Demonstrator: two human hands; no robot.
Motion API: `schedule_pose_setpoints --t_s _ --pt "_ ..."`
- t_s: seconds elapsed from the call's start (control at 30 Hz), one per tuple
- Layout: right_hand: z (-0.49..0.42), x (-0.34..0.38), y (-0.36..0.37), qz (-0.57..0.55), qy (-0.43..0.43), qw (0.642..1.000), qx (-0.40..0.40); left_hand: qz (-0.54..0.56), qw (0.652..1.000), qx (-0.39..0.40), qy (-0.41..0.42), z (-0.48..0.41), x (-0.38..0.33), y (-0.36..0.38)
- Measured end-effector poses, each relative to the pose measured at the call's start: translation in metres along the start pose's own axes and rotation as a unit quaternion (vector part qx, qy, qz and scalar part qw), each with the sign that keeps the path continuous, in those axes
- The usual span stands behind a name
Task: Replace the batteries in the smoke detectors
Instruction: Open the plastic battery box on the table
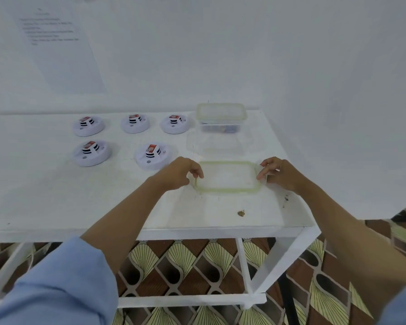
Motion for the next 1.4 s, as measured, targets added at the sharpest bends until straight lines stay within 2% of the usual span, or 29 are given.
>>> schedule_pose_setpoints --t_s 0.1,0.2,0.33,0.4,0.5,0.63,0.77,0.97,1.1,1.23,1.4 --pt "-0.002 0.006 -0.002 0.014 0.002 1.0 -0.011 0.029 0.999 -0.031 -0.018 0.001 -0.002 0.002" --pt "-0.004 0.014 -0.003 -0.036 0.025 0.999 -0.014 0.066 0.993 -0.08 -0.051 0.0 -0.001 0.003" --pt "-0.006 0.016 0.005 0.037 0.044 0.998 0.009 0.079 0.993 -0.041 -0.083 -0.001 0.004 0.01" --pt "-0.007 0.015 0.005 0.038 0.046 0.998 0.006 0.081 0.992 -0.05 -0.085 -0.002 0.005 0.012" --pt "-0.013 0.019 -0.002 -0.047 0.039 0.998 -0.025 0.076 0.985 -0.13 -0.079 -0.007 0.005 0.005" --pt "-0.038 0.032 -0.022 -0.16 0.029 0.984 -0.074 0.133 0.96 -0.221 -0.112 -0.034 0.01 -0.019" --pt "-0.086 0.046 -0.043 -0.246 0.054 0.964 -0.085 0.271 0.911 -0.273 -0.15 -0.076 0.021 -0.044" --pt "-0.159 0.05 -0.056 -0.27 0.054 0.961 -0.021 0.405 0.846 -0.267 -0.22 -0.136 0.045 -0.061" --pt "-0.194 0.049 -0.058 -0.252 0.077 0.964 0.028 0.495 0.784 -0.264 -0.266 -0.159 0.063 -0.059" --pt "-0.217 0.046 -0.06 -0.237 0.082 0.965 0.073 0.487 0.797 -0.219 -0.281 -0.179 0.066 -0.06" --pt "-0.233 0.043 -0.064 -0.217 0.09 0.967 0.098 0.47 0.812 -0.199 -0.282 -0.195 0.079 -0.059"
Point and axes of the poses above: each hand's wrist, its own z-axis away from the middle knuckle, its own y-axis out of the palm, x = y × z, the point moved 1 cm from there along -z, towards the middle knuckle, and after that the axes turned 5 degrees about y, right-handed, at the moved point
